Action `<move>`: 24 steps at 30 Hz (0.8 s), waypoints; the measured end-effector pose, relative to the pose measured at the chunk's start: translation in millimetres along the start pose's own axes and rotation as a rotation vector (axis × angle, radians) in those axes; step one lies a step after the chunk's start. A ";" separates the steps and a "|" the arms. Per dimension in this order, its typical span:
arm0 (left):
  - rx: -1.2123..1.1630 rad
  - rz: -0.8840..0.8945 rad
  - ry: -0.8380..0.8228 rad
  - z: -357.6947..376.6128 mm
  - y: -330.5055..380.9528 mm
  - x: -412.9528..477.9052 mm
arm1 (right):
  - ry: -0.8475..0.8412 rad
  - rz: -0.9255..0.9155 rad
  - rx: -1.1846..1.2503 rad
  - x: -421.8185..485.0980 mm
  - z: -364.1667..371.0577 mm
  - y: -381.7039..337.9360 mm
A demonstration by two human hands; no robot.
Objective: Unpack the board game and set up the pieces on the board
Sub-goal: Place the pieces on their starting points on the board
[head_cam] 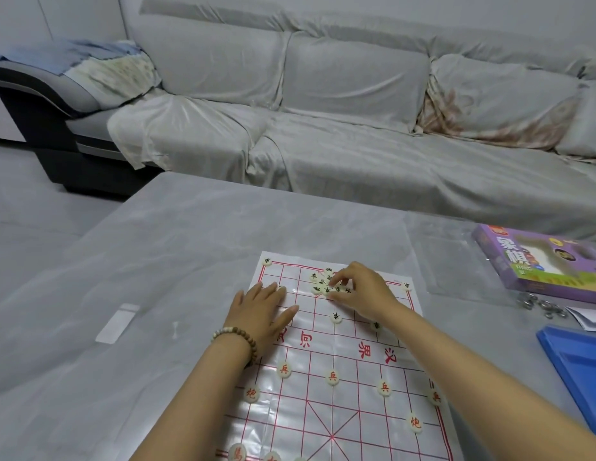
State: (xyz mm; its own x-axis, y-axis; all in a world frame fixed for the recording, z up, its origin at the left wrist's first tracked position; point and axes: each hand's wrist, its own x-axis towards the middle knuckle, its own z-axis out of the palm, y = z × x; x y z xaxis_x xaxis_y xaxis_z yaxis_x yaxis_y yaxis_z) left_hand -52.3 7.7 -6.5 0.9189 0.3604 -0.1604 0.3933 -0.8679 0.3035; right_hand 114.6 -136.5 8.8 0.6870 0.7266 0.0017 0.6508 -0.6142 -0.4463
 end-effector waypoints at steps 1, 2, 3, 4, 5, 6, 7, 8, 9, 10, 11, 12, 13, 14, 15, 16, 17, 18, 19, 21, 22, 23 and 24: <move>0.008 0.002 0.000 -0.3 -0.8 0.1 | 0.006 -0.004 -0.009 0.6 1.2 -1.6; 0.015 0.002 -0.002 -0.7 -1.8 0.3 | 0.011 -0.005 -0.017 1.0 2.3 -3.3; 0.019 0.000 -0.005 -0.8 -3.1 0.2 | 0.014 -0.008 -0.024 1.4 3.3 -4.5; 0.022 -0.002 -0.008 -0.9 -4.1 0.0 | 0.017 -0.010 -0.031 1.7 3.8 -5.5; 0.023 -0.004 -0.011 -1.1 -4.5 -0.4 | 0.017 -0.010 -0.039 1.7 3.8 -6.4; 0.020 -0.004 -0.013 -1.3 -4.8 -0.9 | 0.018 -0.009 -0.046 1.3 3.4 -7.2; 0.015 -0.004 -0.016 -1.3 -5.0 -1.4 | 0.024 -0.009 -0.048 0.4 2.5 -7.9; 0.009 -0.004 -0.020 -1.3 -4.8 -1.6 | 0.038 -0.006 -0.043 -0.6 1.8 -8.8; 0.001 -0.004 -0.024 -1.2 -4.8 -1.9 | 0.057 -0.004 -0.028 -2.1 1.0 -10.1; -0.014 -0.004 -0.023 -1.5 -5.3 -2.5 | 0.075 -0.004 -0.003 -3.9 0.7 -12.5; -0.037 -0.008 -0.015 -1.8 -5.9 -2.8 | 0.089 -0.011 0.027 -5.9 0.9 -15.8; -0.066 -0.014 0.001 -2.3 -7.1 -3.4 | 0.090 -0.025 0.059 -8.2 2.1 -20.1; -0.091 -0.024 0.021 -2.8 -8.7 -3.8 | 0.076 -0.044 0.086 -11.0 4.2 -25.0; -0.108 -0.035 0.035 -3.3 -10.5 -4.5 | 0.050 -0.064 0.102 -13.9 7.1 -30.5; -0.112 -0.046 0.041 -4.1 -12.4 -4.8 | 0.021 -0.083 0.112 -17.3 10.8 -35.9; -0.104 -0.055 0.037 -4.4 -14.9 -5.0 | -0.004 -0.095 0.119 -20.3 14.5 -41.4; -0.087 -0.059 0.028 -4.3 -17.4 -4.9 | -0.018 -0.104 0.125 -23.0 18.1 -46.2; -0.065 -0.059 0.021 -3.7 -19.9 -4.7 | -0.018 -0.110 0.126 -24.6 21.6 -50.0; -0.051 -0.060 0.015 -3.0 -22.3 -5.0 | -0.010 -0.110 0.119 -25.6 24.6 -53.0; -0.049 -0.073 0.008 -2.6 -25.4 -6.1 | 0.006 -0.096 0.081 -25.7 28.8 -56.1; -0.050 -0.080 0.003 -2.4 -26.3 -6.5 | 0.008 -0.084 0.063 -25.2 30.3 -56.3; -0.046 -0.082 0.001 -2.7 -26.7 -6.6 | 0.007 -0.069 0.059 -24.8 31.3 -56.1; -0.045 -0.083 -0.001 -3.1 -26.8 -6.7 | 0.006 -0.055 0.066 -24.4 32.0 -55.3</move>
State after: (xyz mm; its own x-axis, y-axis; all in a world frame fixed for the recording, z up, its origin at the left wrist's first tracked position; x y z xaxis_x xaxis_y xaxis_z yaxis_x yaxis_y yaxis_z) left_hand -69.0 29.6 -10.7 0.8831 0.4300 -0.1877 0.4691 -0.8187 0.3313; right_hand 51.6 -110.4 4.9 0.6526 0.7570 0.0335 0.6651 -0.5512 -0.5038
